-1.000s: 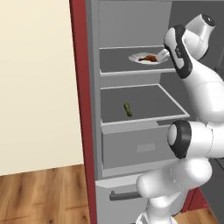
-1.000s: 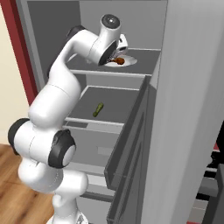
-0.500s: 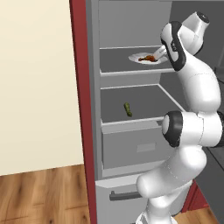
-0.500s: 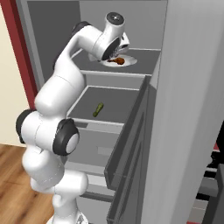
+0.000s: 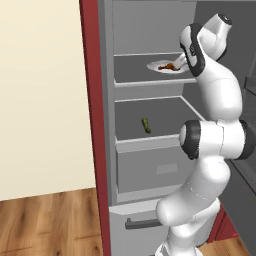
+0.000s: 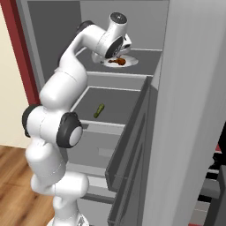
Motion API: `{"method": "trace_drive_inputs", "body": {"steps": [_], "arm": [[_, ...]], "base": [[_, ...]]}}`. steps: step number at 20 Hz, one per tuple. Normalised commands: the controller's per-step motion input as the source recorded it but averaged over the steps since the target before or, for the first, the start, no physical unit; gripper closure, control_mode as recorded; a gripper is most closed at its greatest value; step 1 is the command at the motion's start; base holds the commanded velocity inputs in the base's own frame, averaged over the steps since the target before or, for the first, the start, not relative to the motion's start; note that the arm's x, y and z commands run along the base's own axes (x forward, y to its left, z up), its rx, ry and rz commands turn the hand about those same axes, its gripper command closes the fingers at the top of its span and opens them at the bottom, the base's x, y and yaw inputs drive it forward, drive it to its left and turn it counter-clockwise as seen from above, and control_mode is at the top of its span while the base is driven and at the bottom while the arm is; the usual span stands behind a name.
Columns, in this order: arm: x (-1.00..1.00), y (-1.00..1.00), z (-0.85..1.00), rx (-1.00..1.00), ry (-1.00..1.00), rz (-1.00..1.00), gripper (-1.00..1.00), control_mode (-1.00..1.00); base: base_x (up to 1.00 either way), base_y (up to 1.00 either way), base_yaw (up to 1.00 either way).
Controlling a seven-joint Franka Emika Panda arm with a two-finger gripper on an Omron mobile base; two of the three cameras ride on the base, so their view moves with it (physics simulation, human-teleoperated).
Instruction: Transport the chicken drumstick from the fridge to the microwave and turn on the microwave.
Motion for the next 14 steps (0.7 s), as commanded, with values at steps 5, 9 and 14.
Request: {"method": "trace_drive_inputs", "body": {"steps": [5, 9, 14], "arm": [[0.26, -0.10, 0.00, 0.00, 0.01, 0.06, -1.00, -1.00], [0.16, -0.15, -0.06, 0.00, 0.01, 0.06, -1.00, -1.00], [0.23, -0.09, -0.03, 0.00, 0.03, 0.03, -1.00, -1.00]], "base": [[0.00, 0.00, 0.00], [0.00, 0.00, 0.00], [0.00, 0.00, 0.00]]}}
